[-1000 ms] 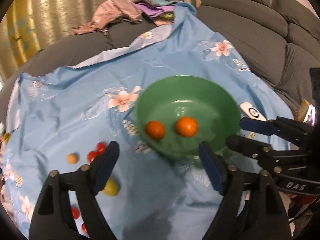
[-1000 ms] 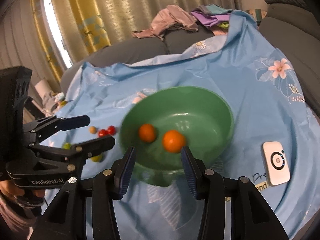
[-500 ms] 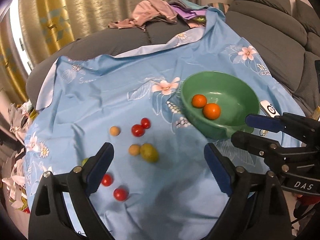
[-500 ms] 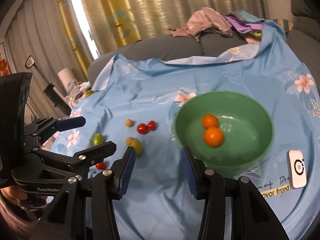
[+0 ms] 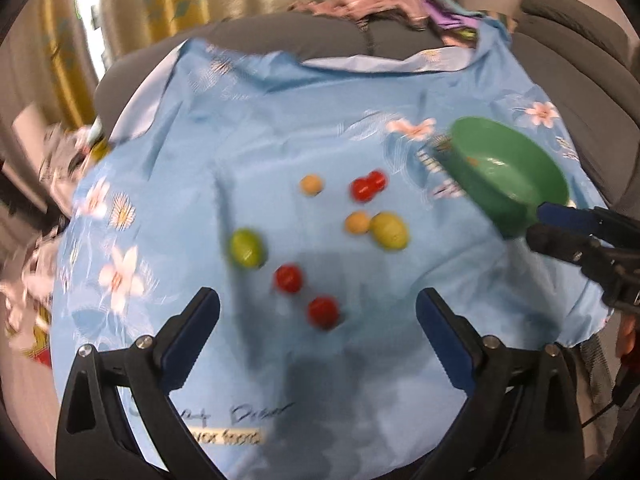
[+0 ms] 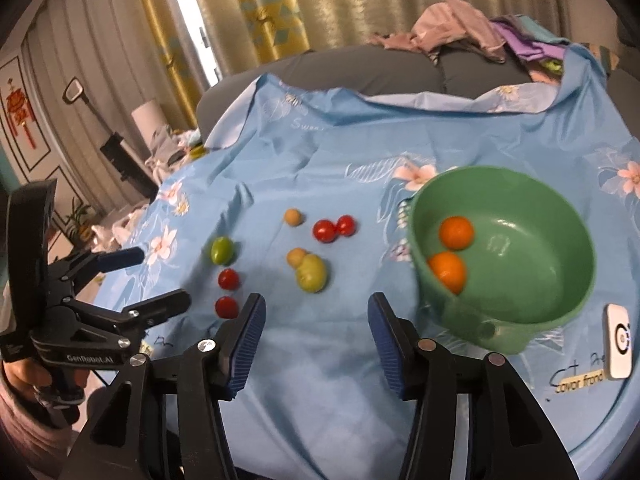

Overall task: Organize fruits
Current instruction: 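Move the left gripper back toward the remaining fruits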

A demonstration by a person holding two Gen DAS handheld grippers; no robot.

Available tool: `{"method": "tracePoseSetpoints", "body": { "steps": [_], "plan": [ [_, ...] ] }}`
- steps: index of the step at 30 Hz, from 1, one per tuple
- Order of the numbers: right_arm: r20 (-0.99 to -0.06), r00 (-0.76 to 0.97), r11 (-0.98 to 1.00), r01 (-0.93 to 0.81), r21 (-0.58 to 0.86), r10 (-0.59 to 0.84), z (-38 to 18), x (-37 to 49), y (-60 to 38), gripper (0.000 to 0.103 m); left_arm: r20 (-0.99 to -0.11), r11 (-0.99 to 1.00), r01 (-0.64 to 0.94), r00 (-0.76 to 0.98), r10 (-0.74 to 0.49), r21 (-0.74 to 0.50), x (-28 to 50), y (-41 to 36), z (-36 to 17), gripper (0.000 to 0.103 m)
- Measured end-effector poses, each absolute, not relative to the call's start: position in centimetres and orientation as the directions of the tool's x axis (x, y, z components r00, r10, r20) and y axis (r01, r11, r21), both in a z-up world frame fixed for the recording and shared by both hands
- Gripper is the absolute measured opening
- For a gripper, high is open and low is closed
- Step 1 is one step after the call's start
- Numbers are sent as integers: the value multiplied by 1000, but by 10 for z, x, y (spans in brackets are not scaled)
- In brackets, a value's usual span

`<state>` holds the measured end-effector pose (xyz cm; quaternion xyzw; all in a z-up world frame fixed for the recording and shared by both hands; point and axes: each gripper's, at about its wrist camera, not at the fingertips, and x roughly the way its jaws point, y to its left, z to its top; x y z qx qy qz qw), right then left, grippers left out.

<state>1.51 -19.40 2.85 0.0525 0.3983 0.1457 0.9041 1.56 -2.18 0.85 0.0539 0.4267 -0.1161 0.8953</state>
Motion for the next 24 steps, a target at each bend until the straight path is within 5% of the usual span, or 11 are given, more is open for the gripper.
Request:
{"method": "tracePoseSetpoints", "body": {
  "steps": [24],
  "plan": [
    [-789,520,941,-252,226,328,-21,46,-163,54,-727,939,222,595,-344,-263,15,38,-17,97]
  ]
}}
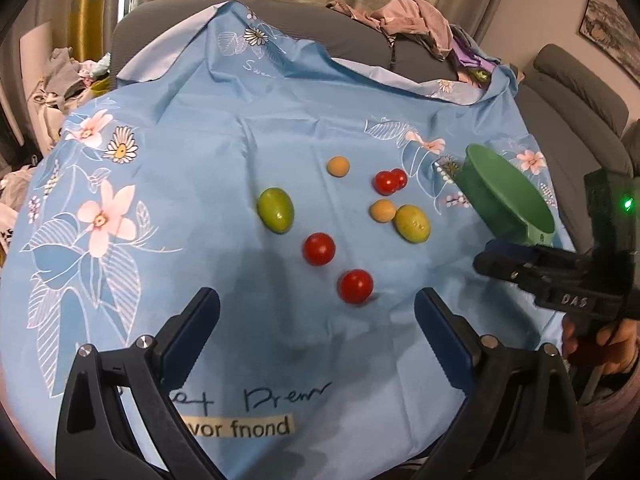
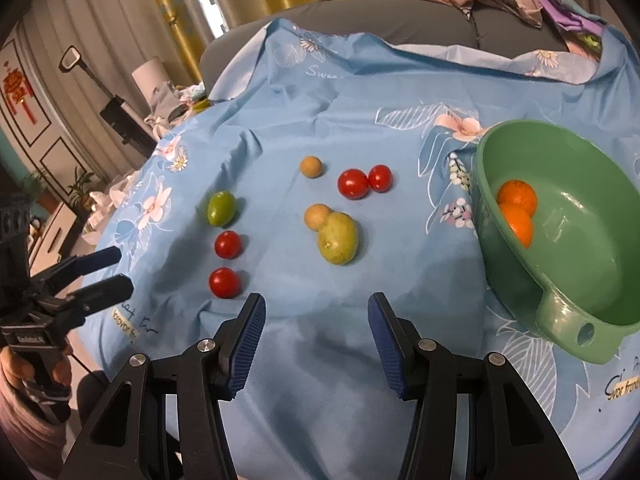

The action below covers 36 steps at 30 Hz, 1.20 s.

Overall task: Organize fruits
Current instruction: 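Move the left gripper back toward the remaining fruits, then grasp the yellow lemon with the left gripper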

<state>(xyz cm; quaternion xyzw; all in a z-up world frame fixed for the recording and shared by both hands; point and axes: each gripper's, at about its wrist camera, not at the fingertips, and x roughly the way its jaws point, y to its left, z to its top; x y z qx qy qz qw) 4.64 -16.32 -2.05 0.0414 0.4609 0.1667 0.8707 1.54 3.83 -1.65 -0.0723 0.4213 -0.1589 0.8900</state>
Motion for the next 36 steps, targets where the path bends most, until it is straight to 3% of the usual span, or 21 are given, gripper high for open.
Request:
{"method": "tracePoseSetpoints", "body": {
  "steps": [7,20,28,32,36],
  "plan": [
    [-797,509,942,-249,225,325,-31,59,-164,54,-735,935,230,578,-355,-271,45,35,-22,80],
    [-804,509,946,-256,199,307,-47,90,-163,54,-800,956,267,544,-254,-122,109,12,-42,58],
    [-811,497,941,-281,186,309,-54,104,-156,54,-832,968,246,527,-173,-46,125,5,-54,54],
    [-815,492,939,-298,174,307,-57,109,-150,54,-842,962,258,498,-210,-88,129,3,-58,44],
    [-814,496,938,-306,162,302,-59,111,-148,54,-851,957,278,481,-209,-78,129,-2,-64,44]
  ]
}}
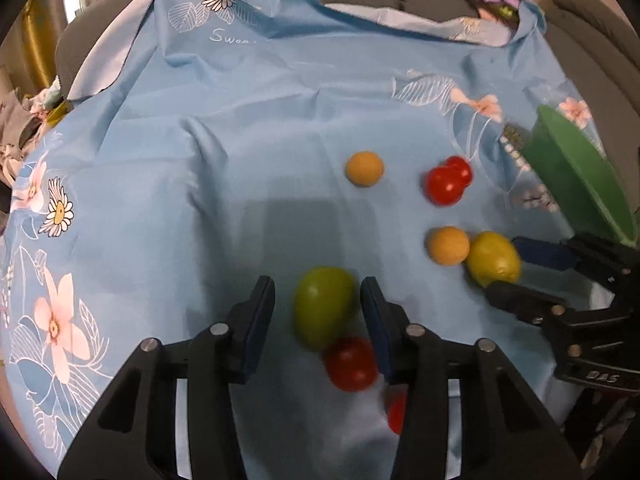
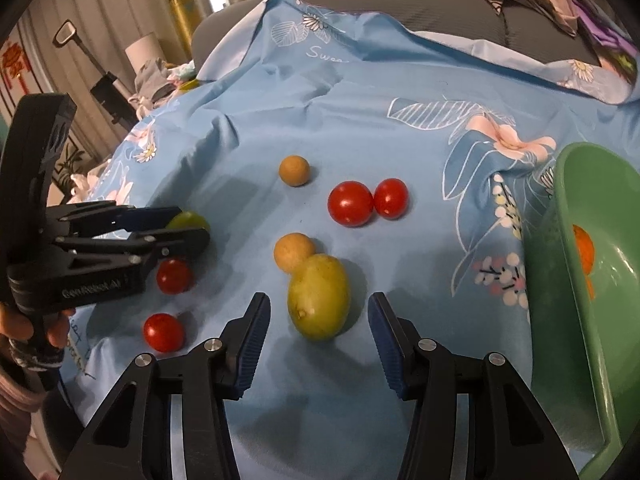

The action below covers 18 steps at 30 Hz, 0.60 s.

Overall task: Organize fruits
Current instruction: 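Grasp the yellow lemon with the left gripper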

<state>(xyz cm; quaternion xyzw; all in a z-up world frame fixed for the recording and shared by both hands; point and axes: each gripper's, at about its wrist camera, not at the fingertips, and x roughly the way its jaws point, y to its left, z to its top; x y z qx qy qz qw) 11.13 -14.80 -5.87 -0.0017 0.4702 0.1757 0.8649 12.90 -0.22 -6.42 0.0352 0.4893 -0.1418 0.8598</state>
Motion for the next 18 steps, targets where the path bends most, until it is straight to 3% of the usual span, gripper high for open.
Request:
{"method": "tracePoseSetpoints", "body": {
  "steps": [3,9,13,18],
  "plan": [
    [-816,492,938,-303,168,305,-60,114,-149,54,-862,958,276,465,-202,-75,131,-1,-70,35],
    [-816,487,937,-301,178,311,-63,116,-149,50,-867,956,290,462,-188,-52,131,-4,-72,33],
    [-820,475,932,-314,179,318,-68,118,-147,36,-867,956,287,461,-187,-54,131,-4,-72,33],
    [-814,488,936,-302,182,315,-65,116,-149,36,-858,956,285,471,-206,-73,124,-5,-63,33]
  ]
}}
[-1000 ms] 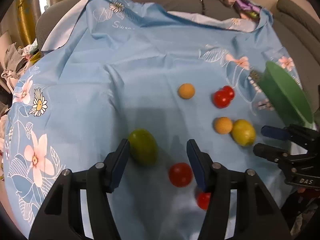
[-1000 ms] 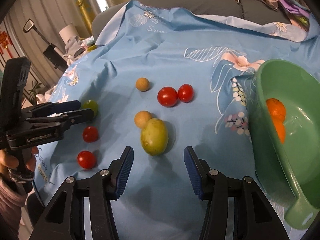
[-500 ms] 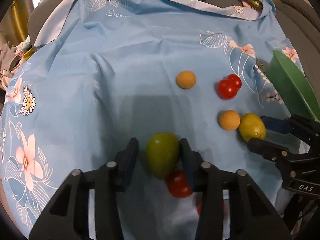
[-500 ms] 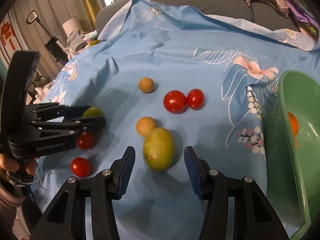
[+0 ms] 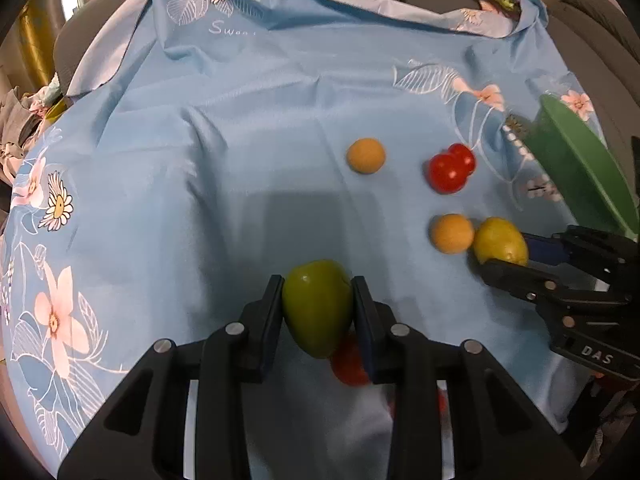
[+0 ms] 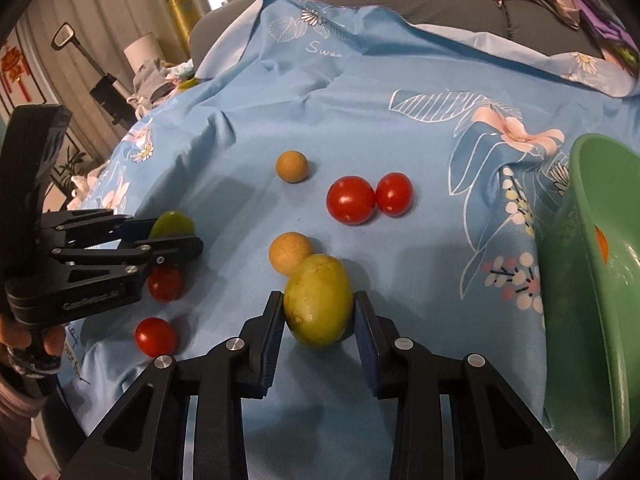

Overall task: Organize fruits
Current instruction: 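Grasp the yellow lemon with the left gripper, then carry the lemon over the green bowl and release it inside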

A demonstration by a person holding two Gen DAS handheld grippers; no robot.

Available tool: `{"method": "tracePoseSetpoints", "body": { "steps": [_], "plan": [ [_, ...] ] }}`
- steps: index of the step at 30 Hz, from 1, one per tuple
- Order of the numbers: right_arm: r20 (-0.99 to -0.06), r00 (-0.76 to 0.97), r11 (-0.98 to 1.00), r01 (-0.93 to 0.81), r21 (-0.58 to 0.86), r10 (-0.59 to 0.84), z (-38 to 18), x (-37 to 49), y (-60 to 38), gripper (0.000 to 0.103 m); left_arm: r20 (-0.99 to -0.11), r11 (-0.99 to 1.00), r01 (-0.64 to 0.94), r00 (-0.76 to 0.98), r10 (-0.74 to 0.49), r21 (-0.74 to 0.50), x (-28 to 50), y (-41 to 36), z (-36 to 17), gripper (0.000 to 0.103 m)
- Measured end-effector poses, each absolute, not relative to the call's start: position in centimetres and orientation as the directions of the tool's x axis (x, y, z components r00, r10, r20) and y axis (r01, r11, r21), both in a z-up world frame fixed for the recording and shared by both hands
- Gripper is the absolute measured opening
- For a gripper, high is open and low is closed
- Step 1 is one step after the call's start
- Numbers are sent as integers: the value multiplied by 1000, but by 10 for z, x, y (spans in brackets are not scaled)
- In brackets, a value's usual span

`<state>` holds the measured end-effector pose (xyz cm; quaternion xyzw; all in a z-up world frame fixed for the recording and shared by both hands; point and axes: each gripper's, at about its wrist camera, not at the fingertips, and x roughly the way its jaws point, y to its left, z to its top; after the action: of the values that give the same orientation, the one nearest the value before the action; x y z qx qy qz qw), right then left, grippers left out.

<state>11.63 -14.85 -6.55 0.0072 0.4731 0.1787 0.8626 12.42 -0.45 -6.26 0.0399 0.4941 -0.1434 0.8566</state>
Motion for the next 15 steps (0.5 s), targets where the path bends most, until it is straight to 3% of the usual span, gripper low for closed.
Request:
{"method": "tracePoseSetpoints", "body": {
  "steps": [15],
  "plan": [
    [-754,559,933,-294,209,346,-25,84,-163,36,-817,956,289,538,-208,-53,80,-19,-18,33]
  ]
}}
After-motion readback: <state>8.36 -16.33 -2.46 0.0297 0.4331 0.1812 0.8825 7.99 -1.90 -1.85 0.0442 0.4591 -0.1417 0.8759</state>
